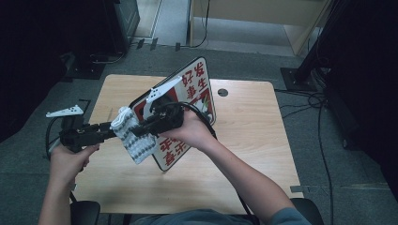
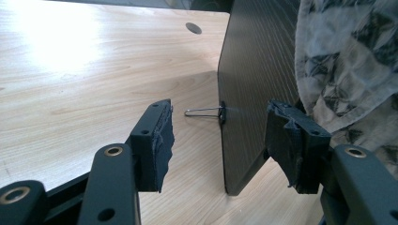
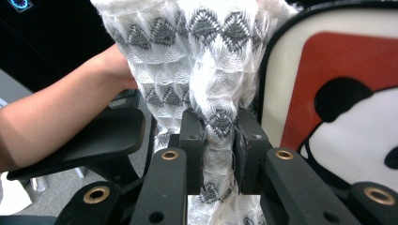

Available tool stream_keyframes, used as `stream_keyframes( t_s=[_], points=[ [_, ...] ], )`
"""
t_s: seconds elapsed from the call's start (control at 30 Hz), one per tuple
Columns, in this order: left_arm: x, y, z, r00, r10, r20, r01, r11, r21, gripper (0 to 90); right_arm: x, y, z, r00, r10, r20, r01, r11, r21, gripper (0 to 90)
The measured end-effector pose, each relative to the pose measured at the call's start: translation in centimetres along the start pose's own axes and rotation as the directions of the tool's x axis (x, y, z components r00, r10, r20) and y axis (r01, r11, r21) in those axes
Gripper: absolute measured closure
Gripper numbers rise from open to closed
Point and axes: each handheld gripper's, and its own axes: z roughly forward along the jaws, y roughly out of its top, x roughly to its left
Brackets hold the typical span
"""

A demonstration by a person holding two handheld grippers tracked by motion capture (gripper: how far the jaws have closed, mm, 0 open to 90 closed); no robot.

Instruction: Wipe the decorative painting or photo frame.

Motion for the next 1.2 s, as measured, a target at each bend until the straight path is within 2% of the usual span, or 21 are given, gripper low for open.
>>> stream_keyframes(
  t_s=[1.2],
  points=[
    [-0.5, 0.4, -0.4, 0.9999, 0.004, 0.016, -0.004, 1.0, -0.003, 44.7, -0.7, -3.5, 1.1, 0.9986, 0.053, 0.001, -0.053, 0.998, 0.046, 77.4]
  ],
)
